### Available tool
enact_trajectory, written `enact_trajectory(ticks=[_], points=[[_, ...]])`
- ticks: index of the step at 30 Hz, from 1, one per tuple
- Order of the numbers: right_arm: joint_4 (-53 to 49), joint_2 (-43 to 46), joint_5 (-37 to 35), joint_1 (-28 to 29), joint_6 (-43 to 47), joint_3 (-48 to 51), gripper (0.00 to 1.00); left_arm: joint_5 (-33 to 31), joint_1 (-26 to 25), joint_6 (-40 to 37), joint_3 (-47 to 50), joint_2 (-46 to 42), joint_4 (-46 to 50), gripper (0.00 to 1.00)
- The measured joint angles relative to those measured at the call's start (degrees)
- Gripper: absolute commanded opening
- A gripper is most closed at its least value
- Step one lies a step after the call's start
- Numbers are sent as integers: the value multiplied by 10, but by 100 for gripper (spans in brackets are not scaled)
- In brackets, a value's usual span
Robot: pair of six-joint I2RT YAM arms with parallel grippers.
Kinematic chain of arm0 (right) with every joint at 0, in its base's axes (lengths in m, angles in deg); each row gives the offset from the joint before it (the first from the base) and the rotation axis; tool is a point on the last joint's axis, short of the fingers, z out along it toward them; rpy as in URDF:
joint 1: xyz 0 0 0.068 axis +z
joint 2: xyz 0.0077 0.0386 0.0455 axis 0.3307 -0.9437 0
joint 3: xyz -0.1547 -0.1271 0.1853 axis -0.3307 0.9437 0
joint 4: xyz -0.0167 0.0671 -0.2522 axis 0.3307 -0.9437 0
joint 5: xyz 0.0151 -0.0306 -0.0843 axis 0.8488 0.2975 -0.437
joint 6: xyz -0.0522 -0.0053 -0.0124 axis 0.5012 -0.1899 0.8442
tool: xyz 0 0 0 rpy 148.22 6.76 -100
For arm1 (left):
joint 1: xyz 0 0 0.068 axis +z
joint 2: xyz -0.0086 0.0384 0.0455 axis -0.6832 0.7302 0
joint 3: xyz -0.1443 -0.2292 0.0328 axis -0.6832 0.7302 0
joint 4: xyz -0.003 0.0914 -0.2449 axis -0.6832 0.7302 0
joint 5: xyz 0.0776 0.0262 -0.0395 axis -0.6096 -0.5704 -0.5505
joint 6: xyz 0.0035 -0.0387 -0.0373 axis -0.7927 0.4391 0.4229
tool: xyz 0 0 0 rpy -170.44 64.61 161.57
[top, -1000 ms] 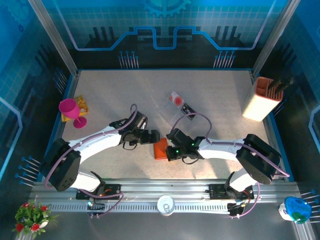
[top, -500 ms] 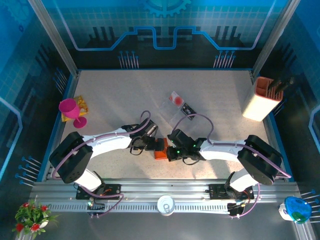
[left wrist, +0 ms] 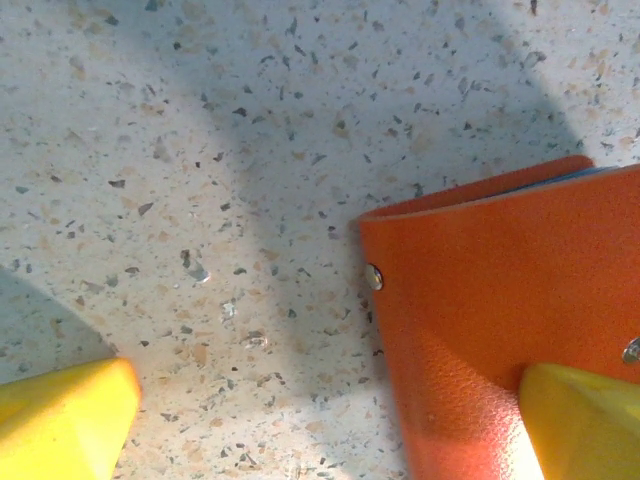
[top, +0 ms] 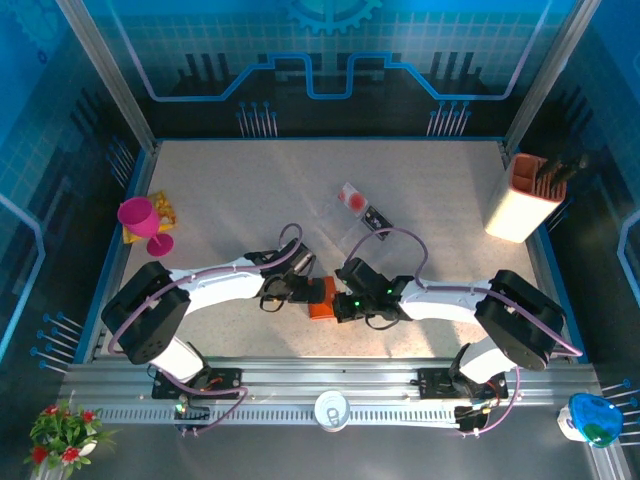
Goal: Put the credit cards into the card holder
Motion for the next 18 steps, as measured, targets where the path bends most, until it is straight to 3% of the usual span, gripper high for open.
enact_trajectory(ticks=[8,18], points=[[-17,4,12,-15,1,-10,5,-19,-7,-6,0,6,2,99],[-78,78,9,-78,21,-24,15,-38,-16,-10,-14,19,18,99]])
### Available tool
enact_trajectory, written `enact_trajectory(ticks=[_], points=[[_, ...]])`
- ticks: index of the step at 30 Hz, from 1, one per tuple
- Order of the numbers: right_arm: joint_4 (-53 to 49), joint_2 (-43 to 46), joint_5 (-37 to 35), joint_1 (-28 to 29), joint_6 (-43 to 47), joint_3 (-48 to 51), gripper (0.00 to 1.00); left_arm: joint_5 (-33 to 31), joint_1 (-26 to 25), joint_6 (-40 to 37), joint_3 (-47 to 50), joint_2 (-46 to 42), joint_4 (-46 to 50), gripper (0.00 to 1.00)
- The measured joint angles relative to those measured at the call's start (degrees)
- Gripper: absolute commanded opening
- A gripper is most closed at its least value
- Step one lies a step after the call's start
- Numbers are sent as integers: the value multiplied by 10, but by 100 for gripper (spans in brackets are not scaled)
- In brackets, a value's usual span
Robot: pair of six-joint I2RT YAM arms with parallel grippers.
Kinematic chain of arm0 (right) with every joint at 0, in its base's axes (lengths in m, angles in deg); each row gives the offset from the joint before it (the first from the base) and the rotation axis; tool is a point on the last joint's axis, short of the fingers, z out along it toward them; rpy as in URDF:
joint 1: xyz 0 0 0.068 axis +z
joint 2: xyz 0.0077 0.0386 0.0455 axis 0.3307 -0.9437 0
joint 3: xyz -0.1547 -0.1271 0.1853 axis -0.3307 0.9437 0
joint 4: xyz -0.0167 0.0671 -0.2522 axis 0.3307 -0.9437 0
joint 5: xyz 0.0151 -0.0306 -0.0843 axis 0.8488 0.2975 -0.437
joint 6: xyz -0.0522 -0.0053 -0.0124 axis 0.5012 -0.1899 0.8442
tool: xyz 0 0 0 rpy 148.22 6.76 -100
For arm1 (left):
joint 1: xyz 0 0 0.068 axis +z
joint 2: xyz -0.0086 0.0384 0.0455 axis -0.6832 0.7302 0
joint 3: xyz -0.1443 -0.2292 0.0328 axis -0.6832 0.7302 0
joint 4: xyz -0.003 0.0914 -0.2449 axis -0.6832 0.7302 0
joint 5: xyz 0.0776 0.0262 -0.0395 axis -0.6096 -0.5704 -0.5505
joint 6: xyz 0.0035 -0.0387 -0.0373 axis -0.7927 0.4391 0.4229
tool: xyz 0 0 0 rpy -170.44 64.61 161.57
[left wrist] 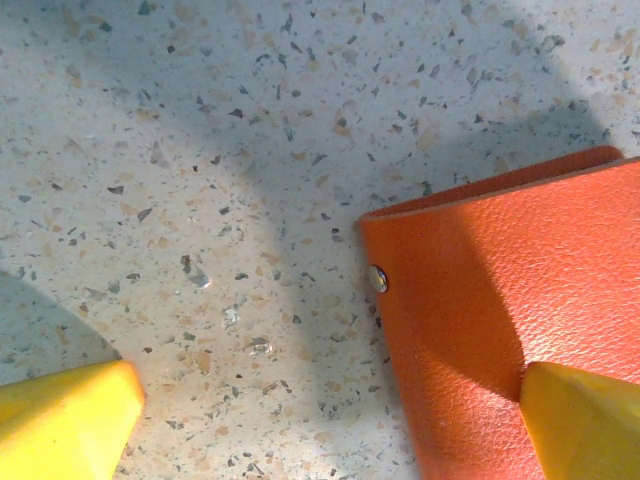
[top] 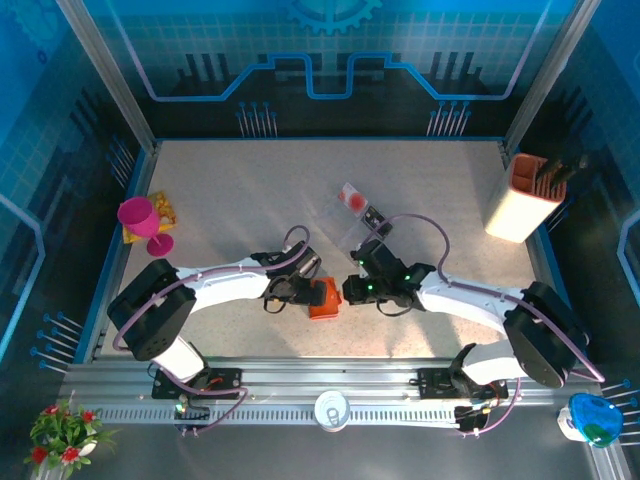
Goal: Put the credit cards into the card holder
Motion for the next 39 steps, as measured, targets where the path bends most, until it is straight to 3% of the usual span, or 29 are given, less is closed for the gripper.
enact_trajectory(ticks=[17,39], points=[[-89,-59,7,-10,65,-87,35,-6,-3,0,11,-8,-12,99],[-146,-127,-12,12,101,-166,36,-9,-3,0,21,-15,-25,99]])
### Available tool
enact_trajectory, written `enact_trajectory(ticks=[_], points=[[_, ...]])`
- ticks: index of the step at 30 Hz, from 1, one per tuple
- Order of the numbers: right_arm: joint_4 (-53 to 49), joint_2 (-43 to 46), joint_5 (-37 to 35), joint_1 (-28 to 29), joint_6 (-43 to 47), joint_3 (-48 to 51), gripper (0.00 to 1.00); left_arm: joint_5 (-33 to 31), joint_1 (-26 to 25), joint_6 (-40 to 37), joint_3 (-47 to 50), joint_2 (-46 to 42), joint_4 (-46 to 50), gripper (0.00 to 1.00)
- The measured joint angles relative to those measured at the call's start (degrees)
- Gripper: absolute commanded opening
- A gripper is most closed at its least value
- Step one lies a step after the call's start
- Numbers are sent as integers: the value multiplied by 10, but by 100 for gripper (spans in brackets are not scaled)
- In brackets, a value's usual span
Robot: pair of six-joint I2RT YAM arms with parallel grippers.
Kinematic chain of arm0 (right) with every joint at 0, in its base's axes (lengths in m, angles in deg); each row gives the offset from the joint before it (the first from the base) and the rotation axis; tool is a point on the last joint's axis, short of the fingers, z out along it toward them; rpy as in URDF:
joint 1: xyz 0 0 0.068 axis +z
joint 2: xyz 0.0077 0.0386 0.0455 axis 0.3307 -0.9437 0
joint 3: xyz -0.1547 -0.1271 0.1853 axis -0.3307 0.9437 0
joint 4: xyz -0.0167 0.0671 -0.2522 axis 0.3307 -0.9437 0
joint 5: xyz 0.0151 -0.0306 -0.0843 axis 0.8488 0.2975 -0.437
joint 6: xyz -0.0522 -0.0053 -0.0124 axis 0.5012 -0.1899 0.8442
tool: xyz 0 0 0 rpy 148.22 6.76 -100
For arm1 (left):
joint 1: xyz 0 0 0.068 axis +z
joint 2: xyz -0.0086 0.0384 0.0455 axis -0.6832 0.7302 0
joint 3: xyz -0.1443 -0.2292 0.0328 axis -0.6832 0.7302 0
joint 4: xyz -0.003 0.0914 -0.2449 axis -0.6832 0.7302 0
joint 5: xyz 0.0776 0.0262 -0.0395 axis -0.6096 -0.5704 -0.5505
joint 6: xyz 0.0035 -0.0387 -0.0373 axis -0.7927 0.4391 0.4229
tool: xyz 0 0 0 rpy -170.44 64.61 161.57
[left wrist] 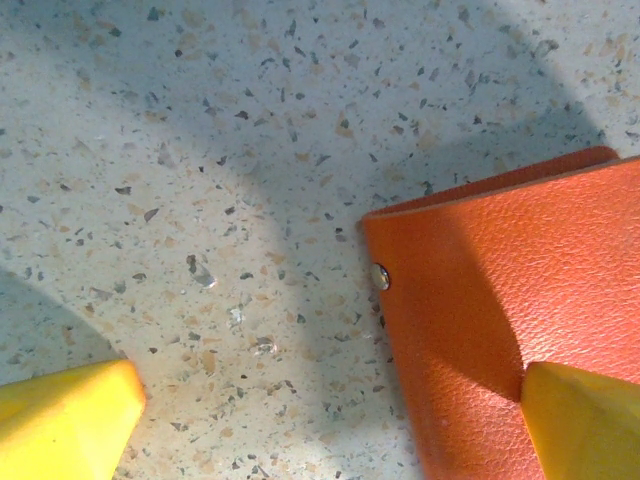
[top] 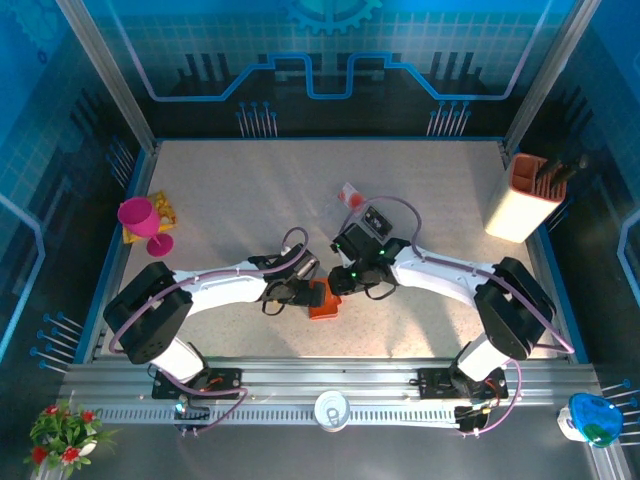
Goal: Put the credit cards into the card holder
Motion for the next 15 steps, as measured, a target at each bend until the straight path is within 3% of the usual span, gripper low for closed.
enact_trajectory(ticks=[15], points=[[-26,-47,-20,10,10,-15,19,0,0,-1,3,-2,-3,99]])
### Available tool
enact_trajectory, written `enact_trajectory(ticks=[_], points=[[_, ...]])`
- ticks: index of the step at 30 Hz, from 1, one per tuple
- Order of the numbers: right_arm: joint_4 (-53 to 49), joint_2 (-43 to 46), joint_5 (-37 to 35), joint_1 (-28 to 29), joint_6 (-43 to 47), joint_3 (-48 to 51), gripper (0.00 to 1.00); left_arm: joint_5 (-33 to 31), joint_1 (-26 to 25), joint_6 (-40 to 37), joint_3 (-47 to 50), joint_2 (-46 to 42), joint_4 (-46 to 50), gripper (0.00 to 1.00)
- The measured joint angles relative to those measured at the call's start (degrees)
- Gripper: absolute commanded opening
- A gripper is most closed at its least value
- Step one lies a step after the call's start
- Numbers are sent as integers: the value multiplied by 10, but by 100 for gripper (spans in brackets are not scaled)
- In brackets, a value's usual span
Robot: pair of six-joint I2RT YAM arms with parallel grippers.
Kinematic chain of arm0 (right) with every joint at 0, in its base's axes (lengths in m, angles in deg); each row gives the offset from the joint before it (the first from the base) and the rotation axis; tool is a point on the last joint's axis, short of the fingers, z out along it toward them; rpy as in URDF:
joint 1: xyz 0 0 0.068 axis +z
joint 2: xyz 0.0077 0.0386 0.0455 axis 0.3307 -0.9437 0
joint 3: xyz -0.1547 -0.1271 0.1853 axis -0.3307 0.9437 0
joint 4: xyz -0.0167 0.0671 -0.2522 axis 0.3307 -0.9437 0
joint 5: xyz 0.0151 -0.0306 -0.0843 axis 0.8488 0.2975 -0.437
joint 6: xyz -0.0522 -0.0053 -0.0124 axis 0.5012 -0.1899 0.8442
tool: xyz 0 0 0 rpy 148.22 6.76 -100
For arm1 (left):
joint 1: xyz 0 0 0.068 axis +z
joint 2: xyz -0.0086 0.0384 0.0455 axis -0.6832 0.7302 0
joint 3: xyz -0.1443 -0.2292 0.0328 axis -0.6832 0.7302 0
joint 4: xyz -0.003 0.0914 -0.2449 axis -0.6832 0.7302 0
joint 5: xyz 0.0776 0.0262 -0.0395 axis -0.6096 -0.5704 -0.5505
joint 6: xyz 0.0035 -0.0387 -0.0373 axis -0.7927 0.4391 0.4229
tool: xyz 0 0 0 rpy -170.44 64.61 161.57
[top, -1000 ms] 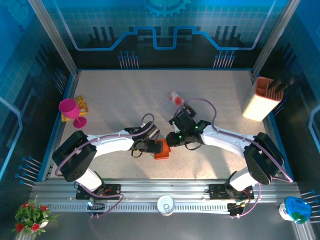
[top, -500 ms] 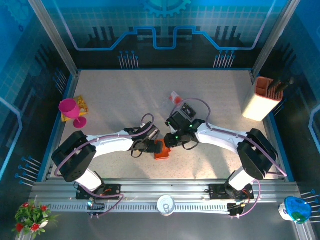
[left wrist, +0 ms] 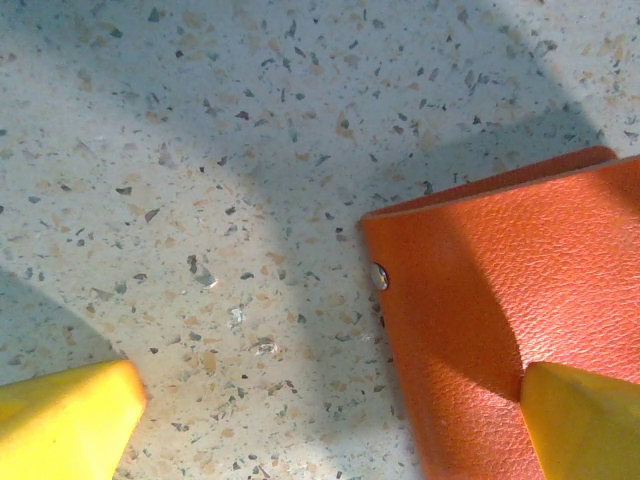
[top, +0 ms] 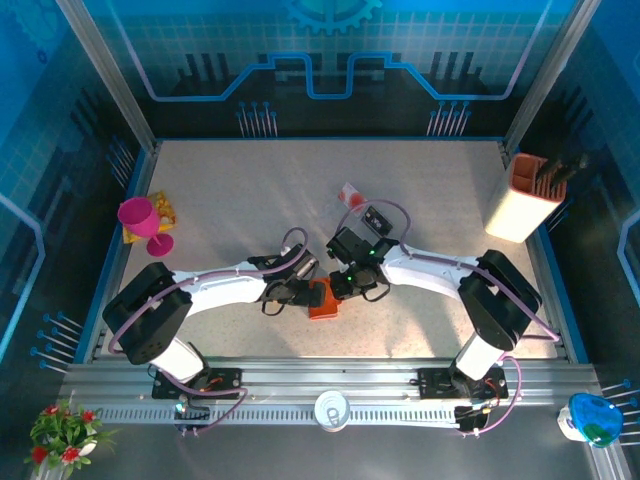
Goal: Put the credit cards into the card holder
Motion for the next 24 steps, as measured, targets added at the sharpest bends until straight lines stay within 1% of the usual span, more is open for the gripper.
enact_trajectory(ticks=[4,9,12,16,24], points=[[-3,-8,-5,0,2,0,8,0,0,0,0,0,0,99],[-3,-8,-6,0,0,0,6,0,0,0,1,0,0,99],[-3,-7,-6,-1,0,0,1,0,0,0,3,0,-3,99],[4,4,1,-2,-2,4,0,-2,0,0,3,-1,-4,99],[31,13,41,-5,-18,6,0,-2,0,0,6,-2,-8,99]])
